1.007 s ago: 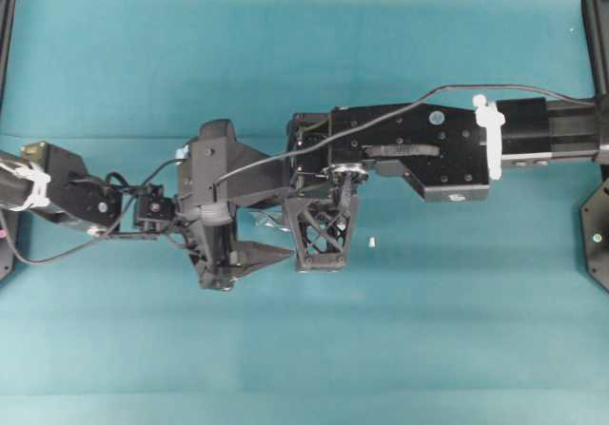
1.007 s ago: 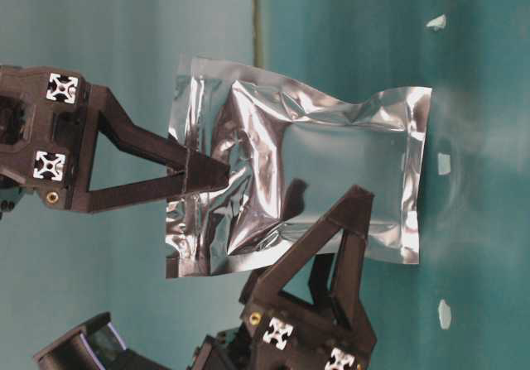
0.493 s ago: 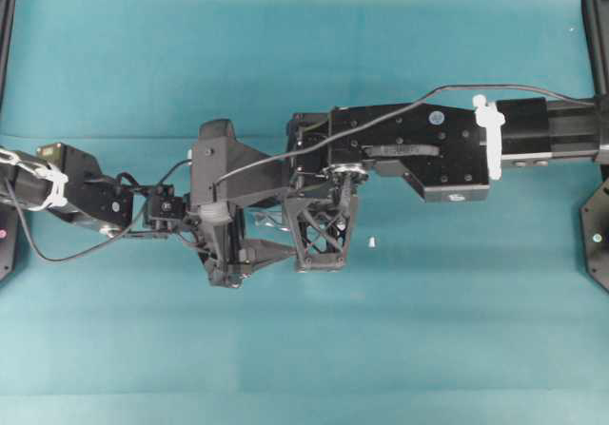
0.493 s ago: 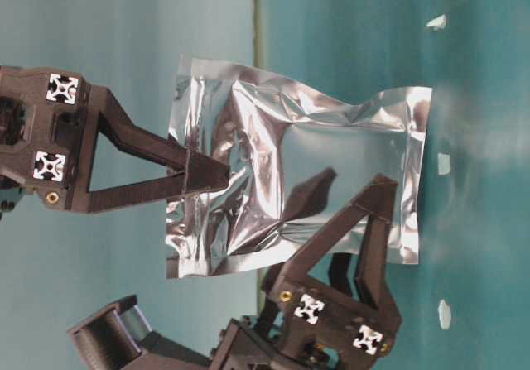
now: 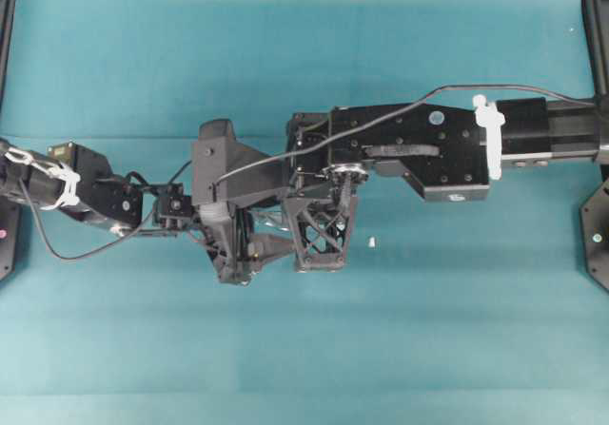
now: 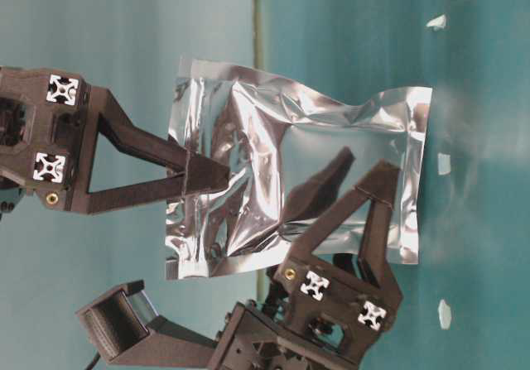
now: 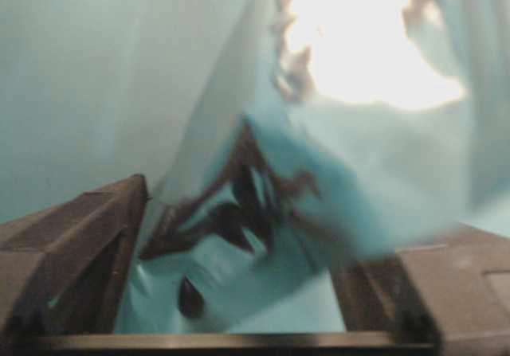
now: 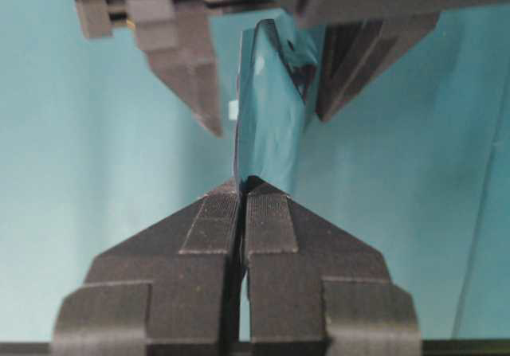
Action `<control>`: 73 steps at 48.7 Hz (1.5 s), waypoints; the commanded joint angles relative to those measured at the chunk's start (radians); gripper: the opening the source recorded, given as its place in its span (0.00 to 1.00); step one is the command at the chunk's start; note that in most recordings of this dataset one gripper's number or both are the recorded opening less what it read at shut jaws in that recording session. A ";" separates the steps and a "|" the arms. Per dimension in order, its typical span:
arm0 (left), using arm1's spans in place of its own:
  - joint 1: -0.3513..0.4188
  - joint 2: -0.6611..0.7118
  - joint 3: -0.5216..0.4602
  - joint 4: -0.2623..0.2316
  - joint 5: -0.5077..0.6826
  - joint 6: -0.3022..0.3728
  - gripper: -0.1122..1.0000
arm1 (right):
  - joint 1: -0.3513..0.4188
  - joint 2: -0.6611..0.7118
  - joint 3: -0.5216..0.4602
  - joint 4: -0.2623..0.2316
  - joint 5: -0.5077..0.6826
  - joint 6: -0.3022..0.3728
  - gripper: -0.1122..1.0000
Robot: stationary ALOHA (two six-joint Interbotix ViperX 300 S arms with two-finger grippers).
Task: Hand over the silver zip bag and make it stand upright.
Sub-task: 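Close the left gripper on the bag's left edge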
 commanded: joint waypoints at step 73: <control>-0.028 0.000 0.017 0.002 0.074 0.035 0.34 | -0.006 -0.091 0.020 -0.005 -0.129 0.015 0.92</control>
